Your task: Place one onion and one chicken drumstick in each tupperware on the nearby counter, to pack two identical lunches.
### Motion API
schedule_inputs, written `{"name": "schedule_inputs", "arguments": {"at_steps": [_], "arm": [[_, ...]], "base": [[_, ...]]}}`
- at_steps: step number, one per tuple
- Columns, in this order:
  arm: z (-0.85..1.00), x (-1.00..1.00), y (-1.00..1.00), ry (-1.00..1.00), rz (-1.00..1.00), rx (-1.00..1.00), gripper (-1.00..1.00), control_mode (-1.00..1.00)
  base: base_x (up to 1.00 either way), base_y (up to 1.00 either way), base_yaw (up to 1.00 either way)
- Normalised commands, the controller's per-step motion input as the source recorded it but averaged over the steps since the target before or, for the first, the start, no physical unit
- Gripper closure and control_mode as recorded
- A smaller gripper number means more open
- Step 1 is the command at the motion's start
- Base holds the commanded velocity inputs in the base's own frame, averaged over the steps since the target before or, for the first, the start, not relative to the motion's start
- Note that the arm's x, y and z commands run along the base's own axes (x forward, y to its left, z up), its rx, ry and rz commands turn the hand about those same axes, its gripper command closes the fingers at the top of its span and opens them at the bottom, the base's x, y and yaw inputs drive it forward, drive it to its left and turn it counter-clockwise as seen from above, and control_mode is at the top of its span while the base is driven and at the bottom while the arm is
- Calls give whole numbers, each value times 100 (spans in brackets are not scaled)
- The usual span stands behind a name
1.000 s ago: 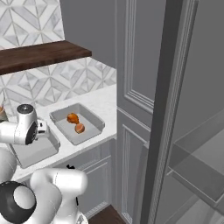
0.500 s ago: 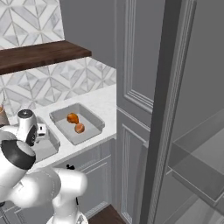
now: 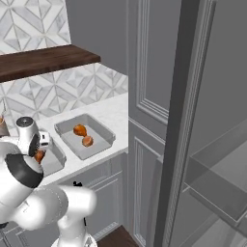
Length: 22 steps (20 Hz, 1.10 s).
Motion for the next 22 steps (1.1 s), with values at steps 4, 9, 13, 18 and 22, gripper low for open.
{"name": "schedule_inputs", "arguments": {"at_steps": [4,9,13,18,22], "arm": [[88,-87,-18,-22,-6,0,-100,-100],[83,-77,-56,-26,-4,0,-100,-100],[73,-52,-50,-21,-4,2,-100,-100],[35,-18,-39,-12,-1,7,-100,-100],[0,0,-31,0,0,5,-100,-100]], "base": [[0,0,0],[0,0,0],[0,0,0],[0,0,0],[0,0,0]]}}
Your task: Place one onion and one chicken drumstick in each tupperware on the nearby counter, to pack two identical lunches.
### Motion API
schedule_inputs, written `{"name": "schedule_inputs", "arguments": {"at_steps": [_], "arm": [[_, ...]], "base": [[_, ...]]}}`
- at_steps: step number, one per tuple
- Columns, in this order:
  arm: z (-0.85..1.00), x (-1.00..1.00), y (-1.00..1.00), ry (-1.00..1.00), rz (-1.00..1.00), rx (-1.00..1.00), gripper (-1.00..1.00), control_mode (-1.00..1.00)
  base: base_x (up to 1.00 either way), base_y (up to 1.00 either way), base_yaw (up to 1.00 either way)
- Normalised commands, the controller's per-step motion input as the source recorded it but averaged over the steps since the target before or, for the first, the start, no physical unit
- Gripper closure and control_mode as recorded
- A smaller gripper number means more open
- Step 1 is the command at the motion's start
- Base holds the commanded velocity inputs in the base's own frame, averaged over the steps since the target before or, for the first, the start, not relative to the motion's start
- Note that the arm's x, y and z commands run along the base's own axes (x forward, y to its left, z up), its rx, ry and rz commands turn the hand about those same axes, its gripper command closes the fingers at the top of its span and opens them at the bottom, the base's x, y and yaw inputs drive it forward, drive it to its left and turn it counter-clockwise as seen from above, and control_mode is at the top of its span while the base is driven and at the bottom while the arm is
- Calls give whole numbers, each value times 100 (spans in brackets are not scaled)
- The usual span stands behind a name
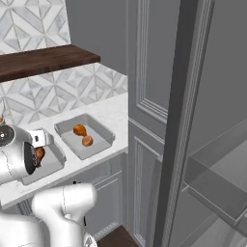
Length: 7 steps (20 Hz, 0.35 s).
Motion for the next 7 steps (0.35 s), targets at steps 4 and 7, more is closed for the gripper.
{"name": "schedule_inputs", "arguments": {"at_steps": [4,7], "arm": [[0,0,-41,0,0,4,-100,-100],[0,0,-38,0,0,3,-100,-100]], "base": [[0,0,0],[0,0,0]]}}
